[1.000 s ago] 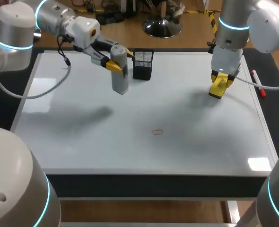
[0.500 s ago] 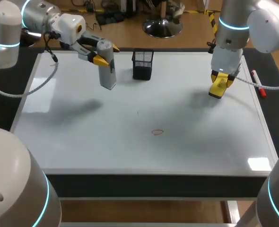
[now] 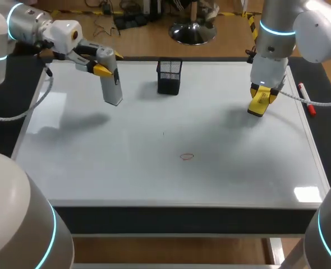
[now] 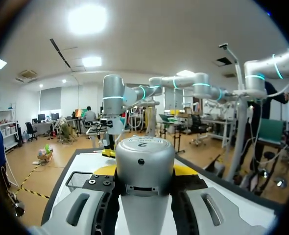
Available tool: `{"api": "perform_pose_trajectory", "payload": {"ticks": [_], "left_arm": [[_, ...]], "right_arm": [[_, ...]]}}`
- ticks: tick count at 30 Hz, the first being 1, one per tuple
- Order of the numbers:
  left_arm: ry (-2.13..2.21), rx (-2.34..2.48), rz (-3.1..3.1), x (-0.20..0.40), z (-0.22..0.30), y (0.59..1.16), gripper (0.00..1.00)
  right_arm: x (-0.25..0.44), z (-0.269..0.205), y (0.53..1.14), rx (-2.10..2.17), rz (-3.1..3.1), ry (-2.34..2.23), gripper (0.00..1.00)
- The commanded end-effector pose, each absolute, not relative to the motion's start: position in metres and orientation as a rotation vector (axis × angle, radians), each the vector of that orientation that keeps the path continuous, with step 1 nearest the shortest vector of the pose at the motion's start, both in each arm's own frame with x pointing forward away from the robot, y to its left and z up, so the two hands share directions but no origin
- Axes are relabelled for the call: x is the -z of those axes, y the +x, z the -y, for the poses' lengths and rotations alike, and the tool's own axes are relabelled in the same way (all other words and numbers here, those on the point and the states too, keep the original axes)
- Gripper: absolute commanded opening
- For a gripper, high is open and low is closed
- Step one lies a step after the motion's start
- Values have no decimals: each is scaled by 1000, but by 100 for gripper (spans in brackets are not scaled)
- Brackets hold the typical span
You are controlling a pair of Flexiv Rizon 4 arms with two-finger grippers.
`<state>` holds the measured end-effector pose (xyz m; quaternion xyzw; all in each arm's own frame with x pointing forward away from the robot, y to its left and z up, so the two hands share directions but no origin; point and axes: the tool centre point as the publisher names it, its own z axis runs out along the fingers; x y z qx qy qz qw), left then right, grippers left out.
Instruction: Pick up the inspection probe, press it on each red-marked spot on the whiteboard one by one, put down the probe, pick up the eraser, and wipe off all the red marks.
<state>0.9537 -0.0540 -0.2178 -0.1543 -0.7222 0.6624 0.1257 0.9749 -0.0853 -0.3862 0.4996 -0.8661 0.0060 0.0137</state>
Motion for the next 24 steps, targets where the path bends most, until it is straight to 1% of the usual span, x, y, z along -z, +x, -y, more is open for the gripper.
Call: {"api": "perform_pose_trajectory", "payload": {"ticks": [1,24], "left_arm": [[-459,-1916,2092,218,47,964,0],[-455,-1914,2092,219,45,966,0]], "right_arm": [[385,86,975,-24,2694,1557,0],[385,86,975,-24,2694,1557,0]]}}
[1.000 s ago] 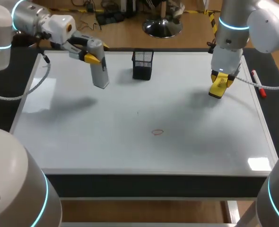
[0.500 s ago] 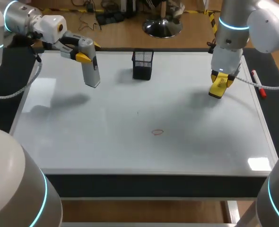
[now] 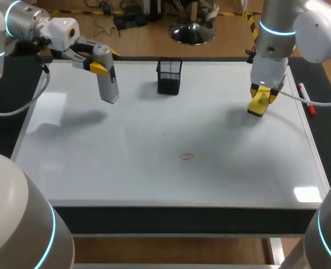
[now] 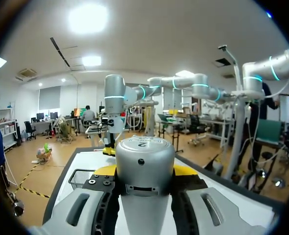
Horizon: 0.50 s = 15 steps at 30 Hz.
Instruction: Pick up the inspection probe, press it on each red-marked spot on the whiteboard one by one, put down the probe, pick up the eraser, and wipe off all the red marks.
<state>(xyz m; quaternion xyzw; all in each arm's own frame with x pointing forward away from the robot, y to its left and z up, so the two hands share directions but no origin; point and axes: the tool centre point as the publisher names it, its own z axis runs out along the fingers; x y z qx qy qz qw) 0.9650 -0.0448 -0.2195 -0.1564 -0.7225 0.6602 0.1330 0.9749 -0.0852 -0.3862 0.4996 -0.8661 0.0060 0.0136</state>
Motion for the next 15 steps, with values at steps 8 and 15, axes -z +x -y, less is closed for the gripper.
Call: {"api": "perform_pose_trajectory", "payload": {"ticks": [8,15], "left_arm": [[-455,-1914,2092,219,45,966,0],[-455,-1914,2092,219,45,966,0]], "right_arm": [[385,86,975,-24,2694,1557,0],[381,80,959,-102,2663,1577,0]]}}
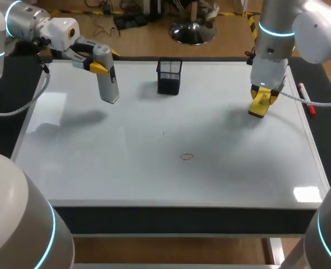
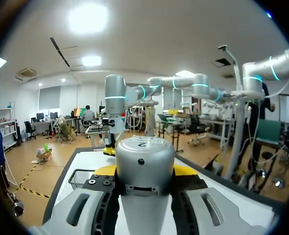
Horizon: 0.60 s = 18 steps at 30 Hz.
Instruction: Pick up the inspection probe, press it on each red-marked spot on the whiteboard one by one, put down the probe, pick up the eraser, and wipe off all the red marks.
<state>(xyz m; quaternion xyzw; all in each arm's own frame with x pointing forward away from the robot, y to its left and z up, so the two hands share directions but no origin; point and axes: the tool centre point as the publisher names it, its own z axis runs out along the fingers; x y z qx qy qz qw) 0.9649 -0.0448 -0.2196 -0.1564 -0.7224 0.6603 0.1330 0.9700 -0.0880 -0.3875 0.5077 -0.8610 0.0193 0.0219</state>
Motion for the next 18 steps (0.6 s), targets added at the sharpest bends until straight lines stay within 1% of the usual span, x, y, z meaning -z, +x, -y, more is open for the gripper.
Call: {"api": "perform_pose_trajectory", "payload": {"ticks": [1,10,18], "left_arm": [[-455,-1914,2092,219,45,966,0],[-455,-1914,2092,219,45,966,0],[-455,-1914,2092,219,45,966,0]], "right_arm": [[381,78,956,-114,2660,1586,0],[375,47,915,-148,2613,1674,0],[376,6,875,-96,2550,1781,0]]}}
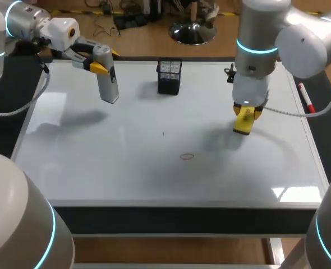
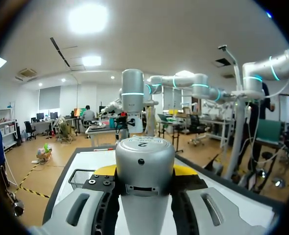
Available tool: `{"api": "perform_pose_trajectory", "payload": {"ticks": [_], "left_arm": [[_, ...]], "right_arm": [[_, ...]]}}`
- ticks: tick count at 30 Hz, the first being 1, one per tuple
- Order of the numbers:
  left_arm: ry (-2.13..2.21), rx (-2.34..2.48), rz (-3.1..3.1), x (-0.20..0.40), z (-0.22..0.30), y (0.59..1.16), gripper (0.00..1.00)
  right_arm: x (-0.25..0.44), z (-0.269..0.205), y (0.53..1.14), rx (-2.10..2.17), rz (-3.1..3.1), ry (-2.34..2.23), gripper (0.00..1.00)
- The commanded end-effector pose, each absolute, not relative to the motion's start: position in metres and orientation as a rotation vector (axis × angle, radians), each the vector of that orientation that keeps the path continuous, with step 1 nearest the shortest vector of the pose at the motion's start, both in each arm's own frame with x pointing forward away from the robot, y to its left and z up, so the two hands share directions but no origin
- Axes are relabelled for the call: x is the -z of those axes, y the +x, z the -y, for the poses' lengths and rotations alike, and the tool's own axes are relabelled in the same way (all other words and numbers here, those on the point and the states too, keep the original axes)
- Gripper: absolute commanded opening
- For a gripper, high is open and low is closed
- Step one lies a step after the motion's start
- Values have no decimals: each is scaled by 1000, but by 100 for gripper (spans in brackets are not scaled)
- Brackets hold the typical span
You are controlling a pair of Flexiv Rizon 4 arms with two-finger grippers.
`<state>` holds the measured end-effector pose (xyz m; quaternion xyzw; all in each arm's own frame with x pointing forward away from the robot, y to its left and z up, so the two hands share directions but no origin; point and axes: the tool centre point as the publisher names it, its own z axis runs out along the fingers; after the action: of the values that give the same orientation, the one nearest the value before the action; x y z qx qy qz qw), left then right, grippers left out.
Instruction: Pick up the inspection probe, press it on each red-marked spot on the whiteboard one by one, put down the probe, pick up the eraser, and wipe off all the red marks.
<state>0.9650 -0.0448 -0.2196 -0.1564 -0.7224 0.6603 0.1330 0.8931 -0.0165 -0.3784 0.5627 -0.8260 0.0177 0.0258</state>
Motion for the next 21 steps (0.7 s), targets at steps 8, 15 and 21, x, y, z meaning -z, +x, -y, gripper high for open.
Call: {"api": "perform_pose_trajectory", "payload": {"ticks": [8,15,21], "left_arm": [[-455,-1914,2092,219,45,966,0],[-455,-1914,2092,219,45,966,0],[-455,-1914,2092,219,45,966,0]], "right_arm": [[378,-47,843,-106,2432,1943,0],[381,-96,825,-78,2322,2097,0],[386,-130,815,-74,2230,2207,0]]}}
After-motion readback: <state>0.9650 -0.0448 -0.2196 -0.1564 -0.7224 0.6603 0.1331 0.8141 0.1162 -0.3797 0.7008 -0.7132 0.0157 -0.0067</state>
